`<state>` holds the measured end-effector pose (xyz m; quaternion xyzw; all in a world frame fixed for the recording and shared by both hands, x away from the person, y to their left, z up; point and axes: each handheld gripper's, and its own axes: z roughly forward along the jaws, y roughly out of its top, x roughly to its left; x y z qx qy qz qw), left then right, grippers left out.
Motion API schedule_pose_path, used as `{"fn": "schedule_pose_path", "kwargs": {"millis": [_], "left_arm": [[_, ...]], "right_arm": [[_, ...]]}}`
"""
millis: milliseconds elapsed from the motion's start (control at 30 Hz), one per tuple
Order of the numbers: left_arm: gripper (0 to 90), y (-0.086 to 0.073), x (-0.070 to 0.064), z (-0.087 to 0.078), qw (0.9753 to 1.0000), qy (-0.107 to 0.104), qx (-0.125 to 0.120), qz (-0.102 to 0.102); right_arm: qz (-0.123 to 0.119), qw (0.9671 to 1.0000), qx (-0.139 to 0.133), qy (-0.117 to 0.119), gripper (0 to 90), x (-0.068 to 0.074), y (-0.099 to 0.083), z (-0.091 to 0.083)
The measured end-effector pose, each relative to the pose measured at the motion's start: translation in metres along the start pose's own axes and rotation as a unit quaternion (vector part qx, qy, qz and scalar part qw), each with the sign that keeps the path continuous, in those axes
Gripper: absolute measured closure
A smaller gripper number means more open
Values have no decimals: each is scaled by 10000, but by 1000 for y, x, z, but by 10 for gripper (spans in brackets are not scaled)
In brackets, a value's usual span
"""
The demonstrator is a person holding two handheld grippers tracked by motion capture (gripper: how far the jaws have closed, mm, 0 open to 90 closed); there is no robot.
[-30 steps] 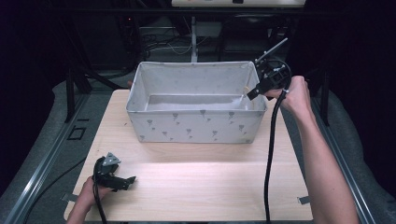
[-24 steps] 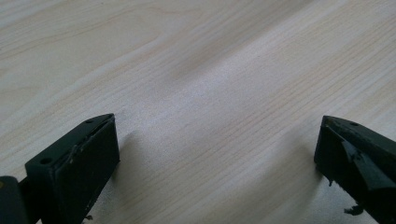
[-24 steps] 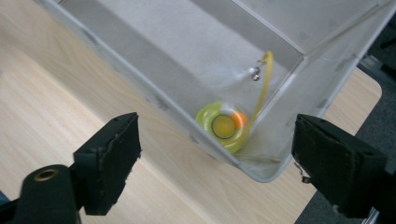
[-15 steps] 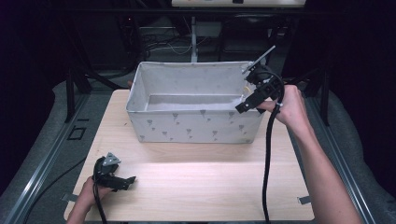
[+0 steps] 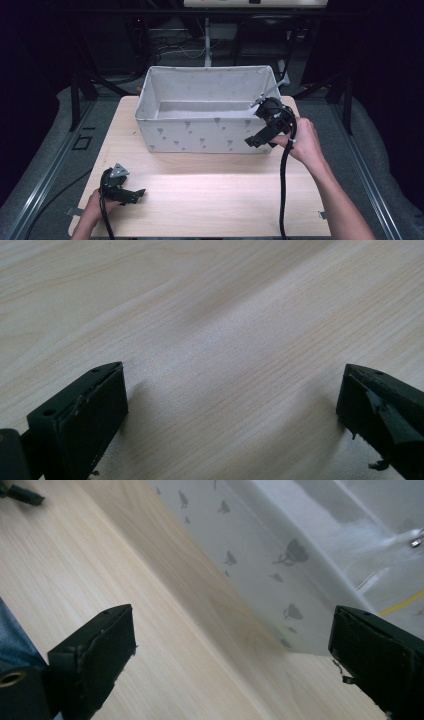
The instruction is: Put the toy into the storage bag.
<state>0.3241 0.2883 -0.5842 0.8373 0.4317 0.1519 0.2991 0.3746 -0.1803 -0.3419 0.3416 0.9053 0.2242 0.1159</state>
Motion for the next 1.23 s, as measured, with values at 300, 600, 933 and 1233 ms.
{"fn": "schedule_pose_path", "kwargs": {"millis": [300, 600, 933, 1233], "left_arm": [[0, 0, 0, 0, 10000, 2, 0, -1], [0, 0, 0, 0, 10000, -1, 2, 0], [0, 0, 0, 0, 10000, 4, 2, -4], [0, 0, 0, 0, 10000, -19, 20, 23]], "right_arm": [[-16, 10000, 1, 49, 41, 15, -29, 21], [92, 9996, 191, 184, 38, 21, -60, 50], [62, 9976, 586, 352, 41, 35, -87, 88], [88, 9968, 717, 329, 71, 32, -102, 101]]}}
